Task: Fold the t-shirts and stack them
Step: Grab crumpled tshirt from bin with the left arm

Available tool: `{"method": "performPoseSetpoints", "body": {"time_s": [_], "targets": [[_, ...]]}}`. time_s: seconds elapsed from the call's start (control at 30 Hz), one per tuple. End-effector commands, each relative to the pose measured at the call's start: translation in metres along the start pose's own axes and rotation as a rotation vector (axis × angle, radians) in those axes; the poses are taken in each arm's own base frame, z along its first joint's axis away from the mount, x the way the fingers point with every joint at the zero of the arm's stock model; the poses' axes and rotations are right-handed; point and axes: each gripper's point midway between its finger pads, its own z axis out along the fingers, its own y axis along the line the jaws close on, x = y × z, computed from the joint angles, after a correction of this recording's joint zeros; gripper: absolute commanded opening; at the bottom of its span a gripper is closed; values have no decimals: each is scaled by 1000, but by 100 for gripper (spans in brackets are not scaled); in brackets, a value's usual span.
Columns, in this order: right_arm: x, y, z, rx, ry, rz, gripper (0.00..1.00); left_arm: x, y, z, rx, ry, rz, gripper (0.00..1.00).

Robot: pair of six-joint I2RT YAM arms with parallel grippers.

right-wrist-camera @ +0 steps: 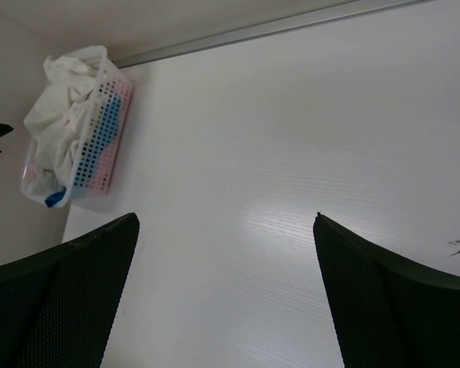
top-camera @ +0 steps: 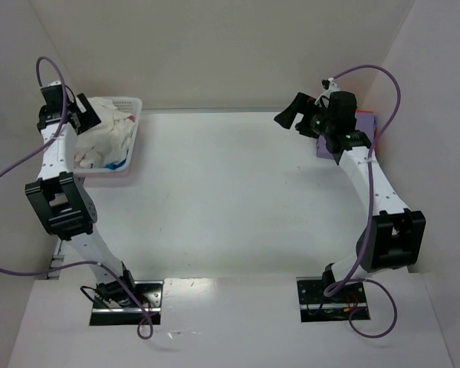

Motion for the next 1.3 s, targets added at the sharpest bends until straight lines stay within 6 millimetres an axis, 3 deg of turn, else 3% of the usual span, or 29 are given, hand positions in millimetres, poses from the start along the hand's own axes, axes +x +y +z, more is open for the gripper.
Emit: {"method": "performPoseSetpoints", "body": {"time_s": [0.0,0.27,0.3,0.37,0.4,0.43,0.53,0.57,0.6,0.63,0.67,0.7,0.77,0.83,0.93,1.03,1.07,1.1,1.13,1.17,1.27], "targets": [[-18,8,0,-5,-46,-38,100,7,-7,24,32,8,18,100],[-9,-1,4,15,-28,-28,100,46,0,66,6,98,16,100],[-9,-1,4,15,-28,-28,100,54,2,70,3,116,26,98],[-9,-4,7,23,-32,-28,100,64,5,80,-10,129,28,86],[-9,-4,7,23,-32,-28,100,64,5,80,-10,129,28,86],[-6,-7,11,29,-22,-24,100,74,9,84,-25,148,41,78],[-7,-8,13,29,-21,-23,100,74,9,84,-25,148,41,61],[-7,-8,13,29,-21,-23,100,74,9,84,-25,148,41,46],[-11,-5,13,25,-30,-27,100,74,9,84,-25,148,41,36],[-11,-5,13,25,-30,-27,100,75,4,84,-17,150,48,19],[-11,-5,13,25,-30,-27,100,65,1,79,-11,126,46,10],[-11,-5,13,25,-30,-27,100,69,-4,78,-5,139,54,4],[-17,-3,10,25,-51,-23,100,38,-18,60,22,76,57,0],[-18,-1,8,21,-59,-17,100,21,-30,44,42,44,63,0],[-20,6,6,-5,-65,-13,100,-21,-64,1,115,-56,89,0],[-27,19,-7,-42,-89,-18,100,-65,-108,-73,241,-174,119,0],[-29,21,-7,-47,-97,-13,100,-60,-115,-75,252,-164,128,0],[-32,27,-13,-65,-106,-20,100,-78,-135,-116,320,-226,138,0],[-34,33,-18,-82,-112,-26,100,-73,-145,-127,350,-220,150,0],[-33,42,-24,-101,-110,-33,100,-75,-176,-167,448,-244,188,0],[-39,55,-43,-130,-141,-50,100,-69,-211,-223,599,-253,228,0]]}}
